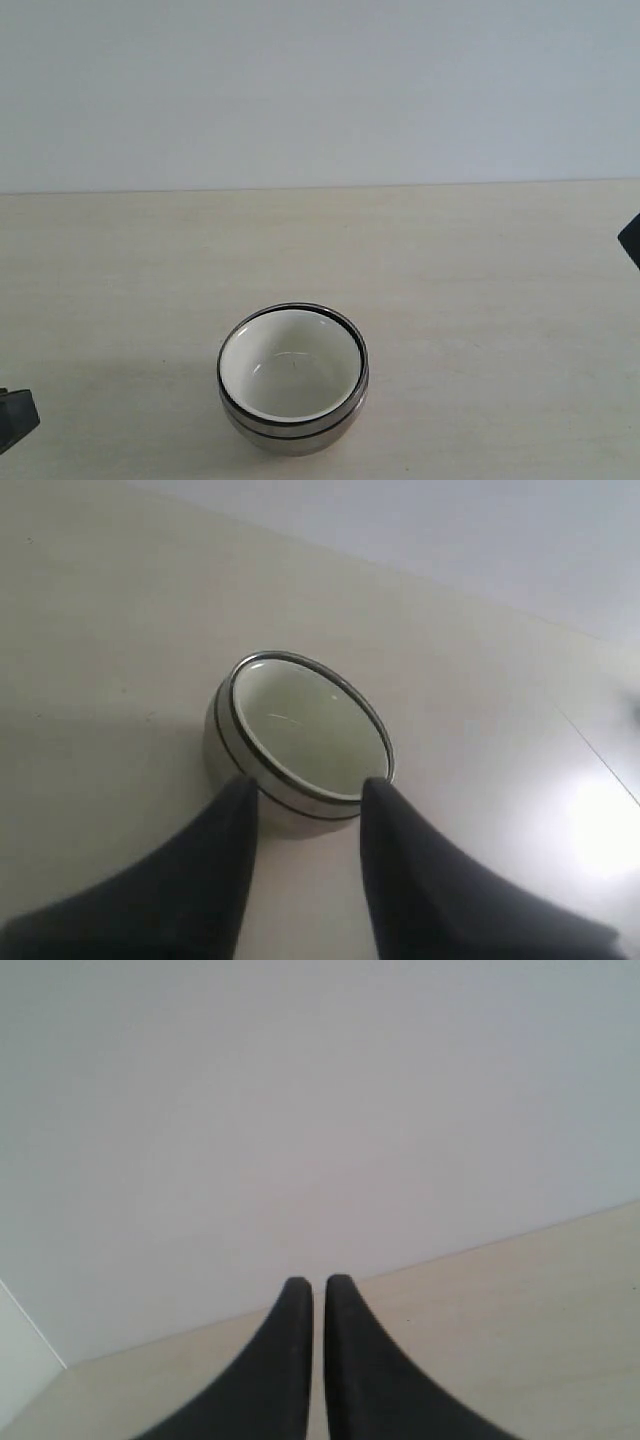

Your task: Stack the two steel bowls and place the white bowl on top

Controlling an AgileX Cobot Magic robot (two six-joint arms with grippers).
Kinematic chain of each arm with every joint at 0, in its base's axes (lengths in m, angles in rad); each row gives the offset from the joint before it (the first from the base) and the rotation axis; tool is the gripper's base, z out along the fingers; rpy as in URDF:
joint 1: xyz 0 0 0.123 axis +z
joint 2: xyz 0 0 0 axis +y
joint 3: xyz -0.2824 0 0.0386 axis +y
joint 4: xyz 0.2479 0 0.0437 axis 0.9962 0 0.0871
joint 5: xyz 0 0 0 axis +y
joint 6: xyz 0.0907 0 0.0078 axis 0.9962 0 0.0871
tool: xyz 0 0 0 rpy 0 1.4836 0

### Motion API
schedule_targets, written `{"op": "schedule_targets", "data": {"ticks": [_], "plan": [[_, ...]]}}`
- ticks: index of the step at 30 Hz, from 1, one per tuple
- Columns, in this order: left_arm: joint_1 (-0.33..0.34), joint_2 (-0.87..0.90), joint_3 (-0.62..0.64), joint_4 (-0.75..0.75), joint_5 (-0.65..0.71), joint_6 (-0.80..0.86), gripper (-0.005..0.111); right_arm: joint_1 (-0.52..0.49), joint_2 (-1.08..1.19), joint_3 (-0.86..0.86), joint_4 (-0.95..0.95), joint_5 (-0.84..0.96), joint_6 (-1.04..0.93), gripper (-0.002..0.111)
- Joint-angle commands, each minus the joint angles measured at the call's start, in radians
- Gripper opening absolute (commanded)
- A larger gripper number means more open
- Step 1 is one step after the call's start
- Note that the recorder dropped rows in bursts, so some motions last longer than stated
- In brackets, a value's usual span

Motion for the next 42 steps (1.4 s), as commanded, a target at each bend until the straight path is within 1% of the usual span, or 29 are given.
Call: {"op": "schedule_targets", "data": {"ticks": [1, 2, 3, 4, 5, 7, 8, 12, 15, 16, 17, 19, 22, 24, 32, 33, 35, 36, 37, 38, 39, 40, 42], "plan": [[-0.007, -0.005, 0.002, 0.0, -0.134, 0.091, 0.033, 0.0, -0.006, 0.0, 0.0, 0.001, -0.012, 0.0], [-0.007, -0.015, 0.002, 0.0, -0.167, 0.112, 0.033, 0.0, -0.006, 0.0, 0.0, 0.001, -0.012, 0.0], [0.003, -0.06, 0.002, 0.0, -0.24, 0.148, 0.033, 0.0, -0.006, 0.0, 0.0, 0.001, -0.012, 0.0], [0.009, -0.083, 0.002, 0.0, -0.267, 0.163, 0.033, 0.0, -0.006, 0.0, 0.0, 0.001, -0.012, 0.0], [0.039, -0.143, 0.002, 0.001, -0.307, 0.184, 0.033, 0.0, -0.006, 0.0, 0.0, 0.001, -0.012, 0.0], [0.077, -0.199, 0.003, 0.001, -0.317, 0.219, 0.033, 0.0, -0.006, 0.0, 0.0, 0.001, -0.012, 0.0], [0.106, -0.239, 0.003, 0.001, -0.317, 0.265, 0.033, 0.0, -0.006, 0.0, 0.0, 0.001, -0.012, 0.0], [0.248, -0.396, 0.014, 0.001, -0.306, 0.422, 0.033, 0.0, -0.006, 0.0, 0.0, 0.001, -0.012, 0.0], [0.322, -0.4, 0.014, 0.001, -0.313, 0.506, 0.033, 0.0, -0.006, 0.0, 0.0, 0.001, -0.012, 0.0], [0.334, -0.4, 0.015, 0.001, -0.312, 0.528, 0.033, 0.0, -0.006, 0.0, 0.0, -0.004, -0.012, 0.0], [0.359, -0.4, 0.023, 0.001, -0.289, 0.584, 0.033, 0.0, -0.006, 0.0, 0.0, -0.007, -0.012, 0.0], [0.367, -0.4, 0.044, 0.001, -0.274, 0.63, 0.033, 0.0, -0.006, 0.0, 0.0, -0.007, -0.012, 0.0], [0.367, -0.4, 0.085, 0.001, -0.264, 0.635, 0.033, 0.0, -0.006, 0.0, 0.0, -0.007, -0.012, 0.0], [0.367, -0.4, 0.14, 0.001, -0.261, 0.635, 0.033, 0.0, -0.006, 0.0, 0.0, -0.007, -0.012, 0.0], [0.367, -0.4, 0.147, -0.002, -0.208, 0.625, 0.033, 0.0, -0.006, 0.0, 0.0, -0.007, -0.012, 0.0], [0.367, -0.4, 0.147, 0.059, -0.162, 0.556, 0.033, 0.0, -0.006, 0.0, 0.0, -0.007, -0.012, 0.0], [0.367, -0.4, 0.147, 0.29, -0.083, 0.343, 0.033, 0.0, -0.006, 0.0, 0.0, -0.007, -0.012, 0.0], [0.367, -0.4, 0.147, 0.359, -0.062, 0.267, 0.033, 0.0, -0.006, 0.0, 0.0, -0.007, -0.012, 0.0], [0.367, -0.4, 0.147, 0.51, -0.009, 0.068, 0.033, 0.0, -0.006, 0.0, 0.0, -0.007, -0.012, 0.0], [0.367, -0.4, 0.147, 0.584, 0.018, -0.023, 0.033, 0.0, -0.006, 0.0, 0.0, -0.007, -0.012, 0.0], [0.367, -0.4, 0.147, 0.715, 0.064, -0.17, 0.033, 0.0, -0.006, 0.0, 0.0, -0.007, -0.012, 0.0], [0.367, -0.4, 0.147, 0.773, 0.089, -0.247, 0.033, 0.0, -0.006, 0.0, 0.0, -0.007, -0.012, 0.0], [0.367, -0.4, 0.147, 0.831, 0.092, -0.36, 0.033, 0.0, -0.006, 0.0, 0.0, -0.007, -0.012, 0.0]]}}
